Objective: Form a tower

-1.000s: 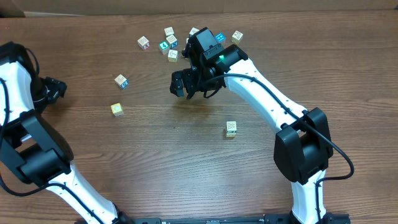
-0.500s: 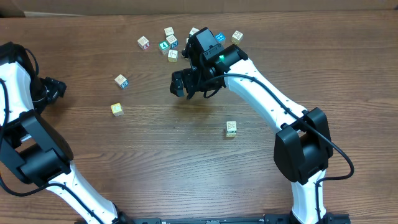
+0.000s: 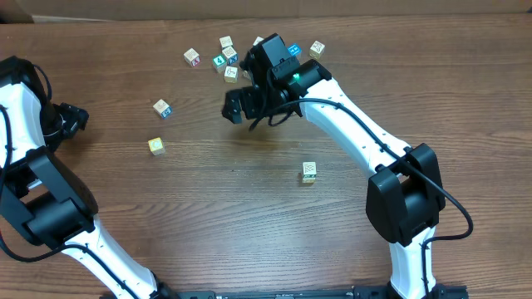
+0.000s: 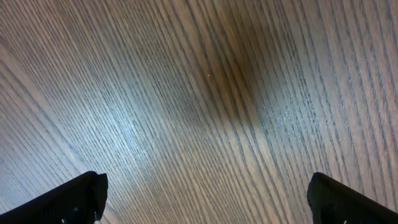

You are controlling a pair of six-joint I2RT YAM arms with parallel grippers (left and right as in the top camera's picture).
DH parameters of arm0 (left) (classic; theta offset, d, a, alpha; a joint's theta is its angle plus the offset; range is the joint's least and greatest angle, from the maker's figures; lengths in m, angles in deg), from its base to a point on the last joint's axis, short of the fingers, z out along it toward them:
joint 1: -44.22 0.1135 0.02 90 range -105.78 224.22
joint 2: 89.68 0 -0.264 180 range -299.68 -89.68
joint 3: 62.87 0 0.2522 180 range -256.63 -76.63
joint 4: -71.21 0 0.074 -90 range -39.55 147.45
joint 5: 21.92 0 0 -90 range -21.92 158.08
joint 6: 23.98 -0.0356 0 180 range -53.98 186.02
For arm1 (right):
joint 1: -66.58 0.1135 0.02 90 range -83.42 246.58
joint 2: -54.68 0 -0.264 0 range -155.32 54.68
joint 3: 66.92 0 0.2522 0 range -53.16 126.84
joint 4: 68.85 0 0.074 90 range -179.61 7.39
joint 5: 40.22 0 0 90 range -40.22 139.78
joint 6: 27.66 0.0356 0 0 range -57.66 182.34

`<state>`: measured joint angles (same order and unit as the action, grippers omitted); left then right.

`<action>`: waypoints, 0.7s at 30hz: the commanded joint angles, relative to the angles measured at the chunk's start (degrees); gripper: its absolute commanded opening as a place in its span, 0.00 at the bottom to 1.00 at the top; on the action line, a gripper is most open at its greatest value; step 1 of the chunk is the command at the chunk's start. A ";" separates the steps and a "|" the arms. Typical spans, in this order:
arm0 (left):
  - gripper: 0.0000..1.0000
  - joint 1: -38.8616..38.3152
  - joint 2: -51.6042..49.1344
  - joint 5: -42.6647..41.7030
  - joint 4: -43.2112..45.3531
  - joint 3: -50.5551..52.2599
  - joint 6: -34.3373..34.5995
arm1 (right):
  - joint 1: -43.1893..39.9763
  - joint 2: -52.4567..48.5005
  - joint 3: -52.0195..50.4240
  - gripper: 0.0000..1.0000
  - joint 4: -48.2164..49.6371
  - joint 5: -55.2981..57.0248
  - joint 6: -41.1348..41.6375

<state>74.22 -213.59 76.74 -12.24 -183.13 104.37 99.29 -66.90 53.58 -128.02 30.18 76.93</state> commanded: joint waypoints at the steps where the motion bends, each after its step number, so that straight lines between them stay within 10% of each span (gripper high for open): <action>1: 1.00 -0.39 -0.37 0.50 -0.09 -0.87 -1.07 | -0.20 -0.17 1.33 1.00 4.63 -4.98 8.66; 21: 1.00 -0.39 -0.37 0.50 -0.09 -0.85 -1.09 | 12.35 -3.30 7.21 0.98 14.88 3.61 0.11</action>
<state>74.22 -213.59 76.74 -12.24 -183.13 104.37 110.61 -69.66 59.74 -113.99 30.43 81.17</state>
